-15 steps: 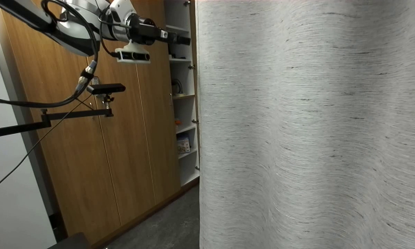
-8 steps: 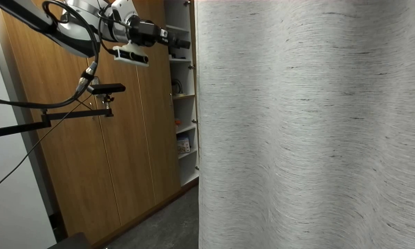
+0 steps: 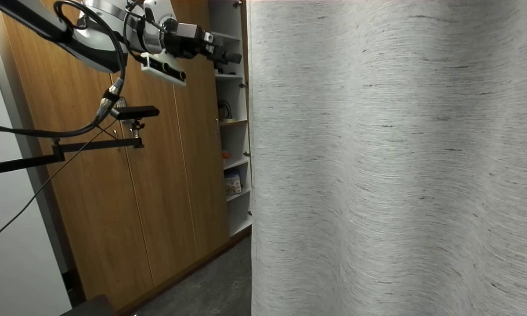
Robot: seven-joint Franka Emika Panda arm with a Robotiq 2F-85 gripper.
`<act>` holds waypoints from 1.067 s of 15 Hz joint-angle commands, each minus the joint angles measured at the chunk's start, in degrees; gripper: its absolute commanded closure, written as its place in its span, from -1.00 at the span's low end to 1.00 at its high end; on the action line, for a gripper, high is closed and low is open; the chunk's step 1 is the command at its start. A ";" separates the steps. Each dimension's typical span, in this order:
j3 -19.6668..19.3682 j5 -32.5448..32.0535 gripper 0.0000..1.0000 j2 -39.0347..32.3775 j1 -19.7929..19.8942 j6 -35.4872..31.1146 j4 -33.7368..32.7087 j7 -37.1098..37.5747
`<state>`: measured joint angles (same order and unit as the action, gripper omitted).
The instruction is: Close the curtain
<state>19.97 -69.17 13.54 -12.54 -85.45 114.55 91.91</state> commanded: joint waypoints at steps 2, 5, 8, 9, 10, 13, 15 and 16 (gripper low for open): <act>-0.99 -1.63 -1.00 0.78 -1.08 -0.53 0.63 -2.50; -0.91 -0.18 -1.00 -0.16 -1.09 -0.69 -0.15 -1.40; -0.98 -0.17 -1.00 -0.15 -1.08 -2.41 -0.15 -1.03; -0.76 -0.11 -1.00 -0.47 -1.01 -1.06 -0.41 -1.34; -0.49 0.10 -1.00 -0.94 -0.87 0.95 -0.85 -1.14; -0.07 -1.10 -1.00 -1.98 -0.63 5.94 -1.28 0.07; -2.33 -5.98 -1.00 -9.89 2.09 6.29 -9.47 -2.31; -2.92 -7.69 -1.00 -10.39 2.38 6.88 -9.72 -2.23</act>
<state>19.48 -70.78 11.53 -12.34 -81.11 113.63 90.85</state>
